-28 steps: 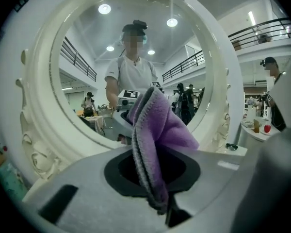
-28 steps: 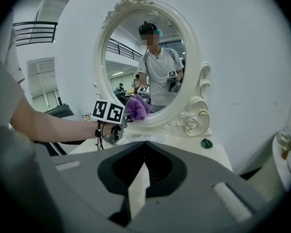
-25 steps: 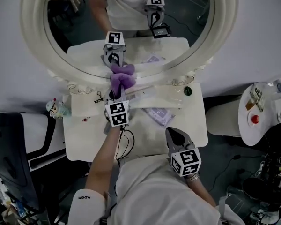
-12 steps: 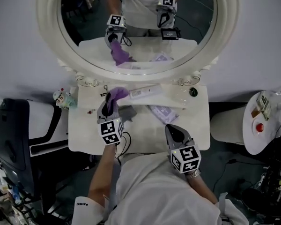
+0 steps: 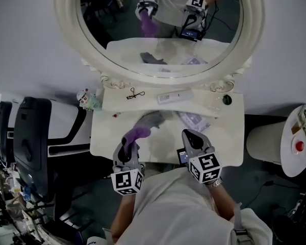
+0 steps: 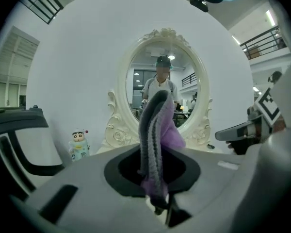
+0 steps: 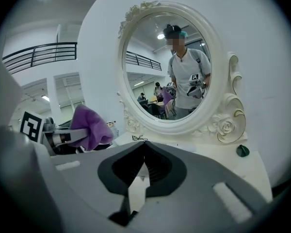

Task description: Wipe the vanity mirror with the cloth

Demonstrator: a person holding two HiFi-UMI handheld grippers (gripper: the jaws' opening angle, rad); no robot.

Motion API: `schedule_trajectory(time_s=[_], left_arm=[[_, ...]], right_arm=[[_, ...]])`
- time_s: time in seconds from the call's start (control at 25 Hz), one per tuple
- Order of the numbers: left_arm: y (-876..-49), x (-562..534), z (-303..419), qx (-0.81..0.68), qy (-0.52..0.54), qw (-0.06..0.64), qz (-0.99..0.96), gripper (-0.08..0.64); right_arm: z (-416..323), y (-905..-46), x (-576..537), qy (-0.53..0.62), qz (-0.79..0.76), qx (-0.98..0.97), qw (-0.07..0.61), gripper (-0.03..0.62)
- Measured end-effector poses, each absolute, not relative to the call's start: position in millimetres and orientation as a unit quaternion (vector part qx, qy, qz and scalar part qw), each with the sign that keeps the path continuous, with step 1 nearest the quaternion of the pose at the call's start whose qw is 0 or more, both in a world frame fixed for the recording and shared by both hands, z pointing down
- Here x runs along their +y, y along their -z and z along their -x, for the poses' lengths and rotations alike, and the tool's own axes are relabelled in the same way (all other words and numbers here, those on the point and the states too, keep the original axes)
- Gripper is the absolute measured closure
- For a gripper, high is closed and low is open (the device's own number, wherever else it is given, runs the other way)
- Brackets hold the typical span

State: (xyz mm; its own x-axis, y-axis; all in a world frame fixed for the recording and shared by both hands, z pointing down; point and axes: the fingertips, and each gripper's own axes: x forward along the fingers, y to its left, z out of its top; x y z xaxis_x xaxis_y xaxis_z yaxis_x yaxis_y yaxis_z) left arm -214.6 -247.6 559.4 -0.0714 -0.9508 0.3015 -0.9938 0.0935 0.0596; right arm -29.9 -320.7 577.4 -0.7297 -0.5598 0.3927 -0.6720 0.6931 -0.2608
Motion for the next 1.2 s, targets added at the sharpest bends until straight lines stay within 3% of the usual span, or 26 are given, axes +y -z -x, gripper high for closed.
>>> schedule_trajectory(time_s=[0.28, 0.6, 0.84, 1.2], left_arm=[[-564.1, -208.4, 171.7, -0.627, -0.074, 0.141, -0.762, 0.503], [-561.8, -124.6, 227.9, -0.563, -0.058, 0.136, -0.813, 0.503], [-569.5, -76.2, 208.3, -0.506, -0.046, 0.147, -0.849, 0.505], [-546.8, -4.8, 191.9, -0.537, -0.015, 0.116, -0.835, 0.505]], right_arm=[[44.7, -567.3, -280.9, -0.181, -0.408, -0.888, 0.113, 0.584], [66.6, -554.0, -165.5, -0.201, -0.503, -0.838, 0.068, 0.584], [50.0, -541.1, -79.3, -0.183, -0.55, -0.81, 0.087, 0.584], [32.3, -516.2, 1.0, -0.146, -0.512, -0.845, 0.046, 0.584]])
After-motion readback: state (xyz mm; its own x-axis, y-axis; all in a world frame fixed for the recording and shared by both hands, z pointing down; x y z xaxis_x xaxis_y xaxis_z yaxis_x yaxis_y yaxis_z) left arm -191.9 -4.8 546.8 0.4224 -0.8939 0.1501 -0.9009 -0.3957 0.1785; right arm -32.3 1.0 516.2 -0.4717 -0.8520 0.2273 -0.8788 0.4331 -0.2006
